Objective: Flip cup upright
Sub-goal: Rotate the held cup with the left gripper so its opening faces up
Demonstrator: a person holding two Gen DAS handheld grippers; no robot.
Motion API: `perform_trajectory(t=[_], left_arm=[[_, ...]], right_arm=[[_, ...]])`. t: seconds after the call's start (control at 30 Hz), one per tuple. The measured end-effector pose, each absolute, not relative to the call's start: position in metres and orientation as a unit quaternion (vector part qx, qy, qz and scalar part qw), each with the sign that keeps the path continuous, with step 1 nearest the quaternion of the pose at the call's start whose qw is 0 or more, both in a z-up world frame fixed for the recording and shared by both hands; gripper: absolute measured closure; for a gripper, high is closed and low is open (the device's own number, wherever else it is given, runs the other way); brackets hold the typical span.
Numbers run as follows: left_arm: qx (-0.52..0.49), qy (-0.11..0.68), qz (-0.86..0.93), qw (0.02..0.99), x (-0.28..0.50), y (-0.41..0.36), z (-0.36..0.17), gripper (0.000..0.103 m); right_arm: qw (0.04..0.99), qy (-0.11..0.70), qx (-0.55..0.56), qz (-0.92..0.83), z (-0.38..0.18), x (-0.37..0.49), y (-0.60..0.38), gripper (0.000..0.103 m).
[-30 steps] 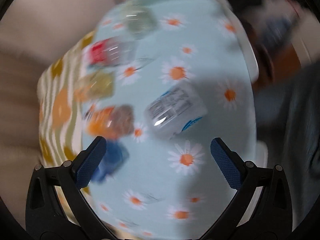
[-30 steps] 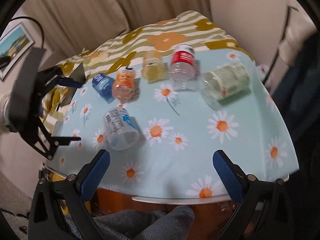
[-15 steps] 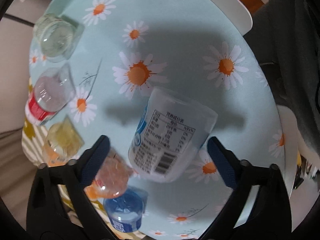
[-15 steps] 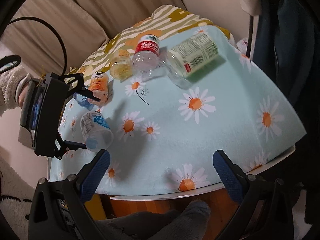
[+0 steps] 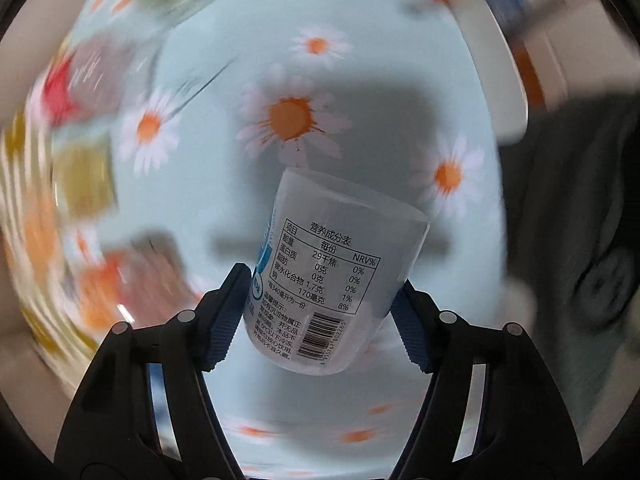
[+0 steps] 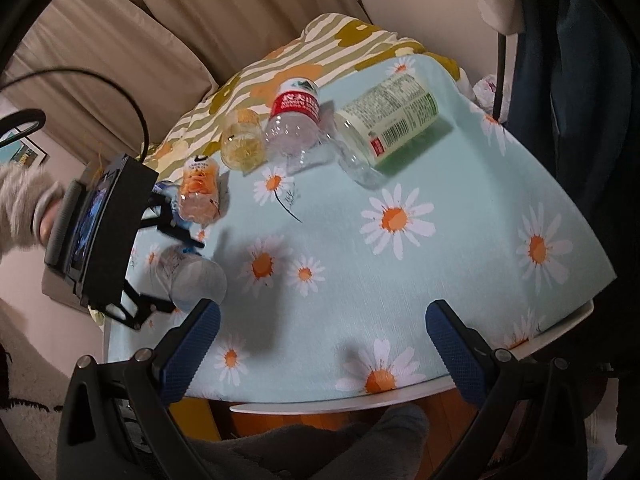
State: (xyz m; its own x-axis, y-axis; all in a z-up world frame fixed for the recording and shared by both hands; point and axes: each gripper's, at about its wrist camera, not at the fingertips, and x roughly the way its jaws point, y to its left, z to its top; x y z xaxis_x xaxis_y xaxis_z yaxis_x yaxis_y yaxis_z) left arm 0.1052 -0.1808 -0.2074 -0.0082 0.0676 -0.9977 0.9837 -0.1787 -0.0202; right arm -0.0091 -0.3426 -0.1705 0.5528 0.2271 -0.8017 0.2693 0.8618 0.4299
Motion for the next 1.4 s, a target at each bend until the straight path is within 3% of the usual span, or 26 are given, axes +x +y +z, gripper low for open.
perform_trajectory(t=[0.17, 0.3, 0.5, 0.8, 1.17, 1.2, 1.33, 1.4], left_arm=[[0.342, 0.591, -0.438, 0.584, 0.127, -0.161, -0.185, 0.030], [0.160, 0.672, -0.322, 0.648, 0.141, -0.129, -0.185, 0.030], [0.000, 0.704, -0.202, 0.681, 0.140, -0.087, -0.187, 0.030], [-0.083, 0.718, -0.131, 0.678, 0.135, -0.076, -0.213, 0.029], [-0.067, 0.716, -0.105, 0.687, 0.140, -0.093, -0.220, 0.028], [-0.061, 0.715, -0.102, 0.689, 0.142, -0.093, -0.215, 0.027], [-0.039, 0.702, -0.101, 0.704, 0.147, -0.094, -0.193, 0.005], [-0.024, 0.696, -0.104, 0.710, 0.153, -0.097, -0.182, 0.004]], right_arm=[[0.844, 0.467, 0.262, 0.006, -0.162, 0.004, -0.344, 0.000], [0.844, 0.468, 0.261, 0.032, -0.159, 0.021, -0.343, 0.000], [0.839, 0.480, 0.245, 0.076, -0.160, 0.047, -0.337, 0.000], [0.827, 0.502, 0.212, 0.136, -0.165, 0.080, -0.326, 0.000], [0.819, 0.511, 0.208, 0.158, -0.170, 0.092, -0.329, 0.000], [0.819, 0.511, 0.208, 0.158, -0.169, 0.091, -0.330, 0.000], [0.823, 0.505, 0.209, 0.156, -0.163, 0.087, -0.337, 0.000], [0.824, 0.501, 0.213, 0.155, -0.161, 0.086, -0.340, 0.000]])
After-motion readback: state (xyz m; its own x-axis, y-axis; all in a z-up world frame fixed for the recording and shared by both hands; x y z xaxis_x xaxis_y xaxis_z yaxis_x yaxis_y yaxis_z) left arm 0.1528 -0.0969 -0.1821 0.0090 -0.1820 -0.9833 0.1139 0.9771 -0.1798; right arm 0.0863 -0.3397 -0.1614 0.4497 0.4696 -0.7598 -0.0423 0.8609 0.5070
